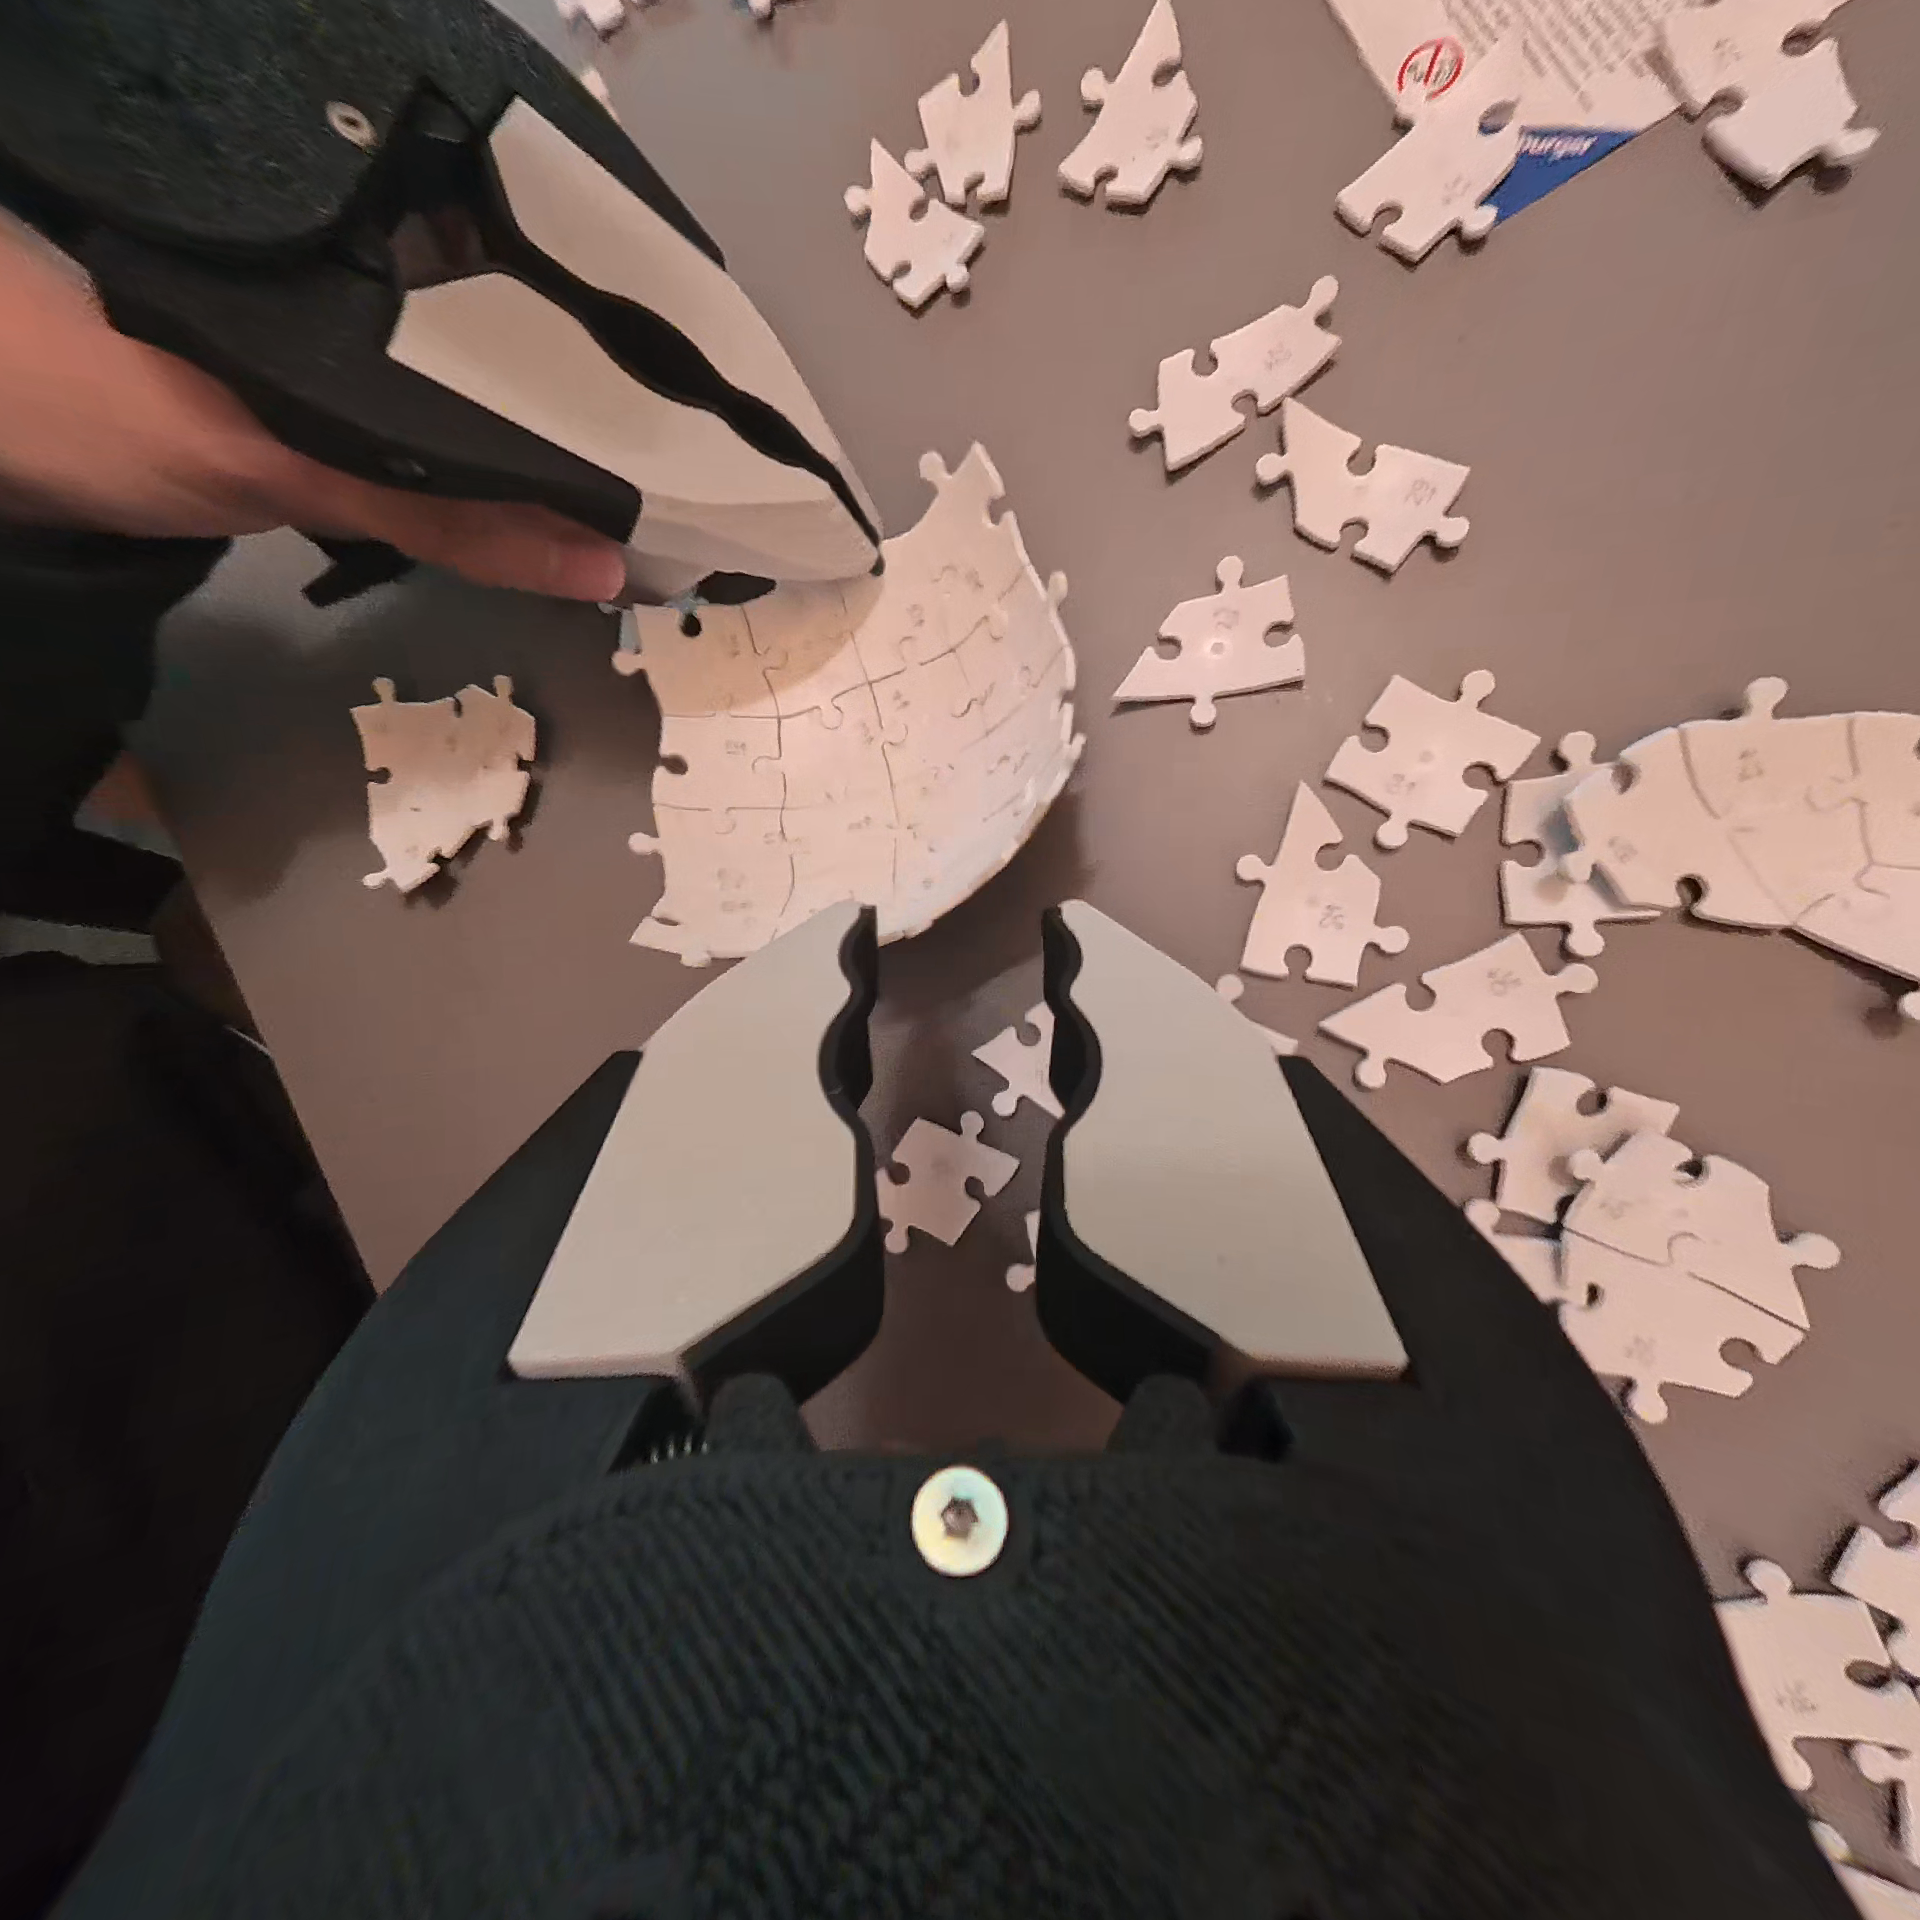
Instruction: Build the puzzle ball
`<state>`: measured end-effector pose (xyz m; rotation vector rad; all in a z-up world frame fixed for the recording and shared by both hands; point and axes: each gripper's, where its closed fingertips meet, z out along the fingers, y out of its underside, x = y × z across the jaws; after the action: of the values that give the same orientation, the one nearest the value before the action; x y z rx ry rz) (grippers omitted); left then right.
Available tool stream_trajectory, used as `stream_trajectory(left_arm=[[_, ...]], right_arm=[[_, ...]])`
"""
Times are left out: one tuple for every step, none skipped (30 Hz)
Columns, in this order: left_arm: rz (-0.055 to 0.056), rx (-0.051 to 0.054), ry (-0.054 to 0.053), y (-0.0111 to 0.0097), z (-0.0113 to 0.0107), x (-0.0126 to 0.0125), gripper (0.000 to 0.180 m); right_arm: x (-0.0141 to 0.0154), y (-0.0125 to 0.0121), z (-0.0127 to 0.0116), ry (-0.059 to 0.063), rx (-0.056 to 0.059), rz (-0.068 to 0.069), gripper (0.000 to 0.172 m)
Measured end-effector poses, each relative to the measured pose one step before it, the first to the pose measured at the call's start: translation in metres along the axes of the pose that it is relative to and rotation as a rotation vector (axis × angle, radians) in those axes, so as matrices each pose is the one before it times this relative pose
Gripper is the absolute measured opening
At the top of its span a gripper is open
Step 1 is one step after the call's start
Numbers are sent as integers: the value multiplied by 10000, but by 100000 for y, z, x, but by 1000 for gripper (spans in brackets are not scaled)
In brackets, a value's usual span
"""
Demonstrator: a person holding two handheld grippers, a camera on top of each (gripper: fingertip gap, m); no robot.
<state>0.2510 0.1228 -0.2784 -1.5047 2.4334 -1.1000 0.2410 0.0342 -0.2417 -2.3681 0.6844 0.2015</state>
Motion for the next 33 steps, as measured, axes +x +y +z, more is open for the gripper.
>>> stream_trajectory(left_arm=[[177, -12, -68, -146, 12, 55, 0], [172, -12, -68, -127, 21, 31, 0], [168, -6, -62, -116, 29, 32, 0], [160, -13, -75, -80, 31, 0, 0], [155, 10, -101, -125, -5, -54, 0], [135, 71, -141, -182, -66, -94, 1], [75, 114, -222, -241, -145, -208, 2], [39, 173, -330, -305, -240, -369, 3], [46, 240, -329, -365, -336, -390, 5], [15, 275, -246, -388, -425, -286, 6], [-18, 279, -160, -354, -491, -193, 6], [-69, 256, -120, -306, -535, -158, 8], [-167, 271, -107, -309, -632, -157, 11], [-254, 332, -40, -361, -688, -71, 13], [-300, 337, 55, -313, -692, 61, 16], [-296, 274, 113, -167, -673, 148, 20], [-278, 186, 126, 17, -620, 146, 22], [-238, 127, 148, 120, -550, 163, 25], [-170, 81, 186, 179, -528, 180, 27], [-105, 81, 177, 178, -561, 168, 28], [-38, 88, 96, 156, -612, 43, 28], [52, 48, -2, 213, -641, -110, 28], [144, -26, -83, 295, -627, -251, 28], [231, -114, -112, 410, -609, -297, 28], [313, -191, -105, 522, -559, -290, 29], [328, -206, -185, 575, -536, -391, 30], [257, -167, -274, 530, -464, -496, 32], [144, -104, -273, 427, -393, -522, 33], [31, -42, -215, 331, -326, -472, 34], [-91, 34, -165, 215, -255, -445, 35], [-198, 75, -95, 128, -179, -389, 35], [-242, 71, -15, 96, -131, -285, 36], [-213, 40, 12, 86, -96, -240, 36]], right_arm=[[79, -127, -552, -52, 242, 29, 30], [137, -129, -562, -16, 225, 4, 30], [199, -124, -509, 11, 204, -32, 31], [279, -103, -453, 44, 174, -62, 31], [348, -45, -344, 73, 136, -58, 31], [401, 31, -246, 73, 97, -25, 31], [382, 77, -132, 33, 80, -1, 32], [254, 97, -36, -40, 71, 2, 33], [148, 159, 25, -92, 59, 1, 33], [111, 181, 43, -91, 45, -13, 33], [165, 168, 41, -28, 52, -41, 33], [184, 133, 33, 20, 59, -99, 33], [215, 63, 15, 61, 86, -125, 33], [137, -8, 13, 37, 117, -131, 33], [-46, -119, -15, -81, 150, -198, 34], [-136, -282, -65, -94, 241, -253, 34], [-92, -498, -130, -35, 363, -292, 35], [-97, -699, -210, -24, 465, -373, 37], [-43, -945, -317, 49, 618, -439, 41], [110, -1119, -432, 171, 738, -451, 45], [216, -1063, -535, 247, 753, -404, 47], [261, -969, -568, 236, 713, -423, 48], [397, -805, -598, 296, 639, -351, 50], [504, -604, -545, 340, 545, -234, 51], [543, -325, -430, 285, 321, -121, 52], [556, -54, -333, 245, 71, -147, 58], [748, 26, -327, 412, -11, -219, 61], [554, 24, -279, 347, -26, -146, 63], [174, -2, -228, 114, -24, -22, 68], [203, 90, -186, 128, -118, 60, 70], [193, 200, -151, 119, -210, 59, 72], [-65, 129, -83, -38, -158, 64, 78], [5, 73, -42, 27, -129, 32, 88]])
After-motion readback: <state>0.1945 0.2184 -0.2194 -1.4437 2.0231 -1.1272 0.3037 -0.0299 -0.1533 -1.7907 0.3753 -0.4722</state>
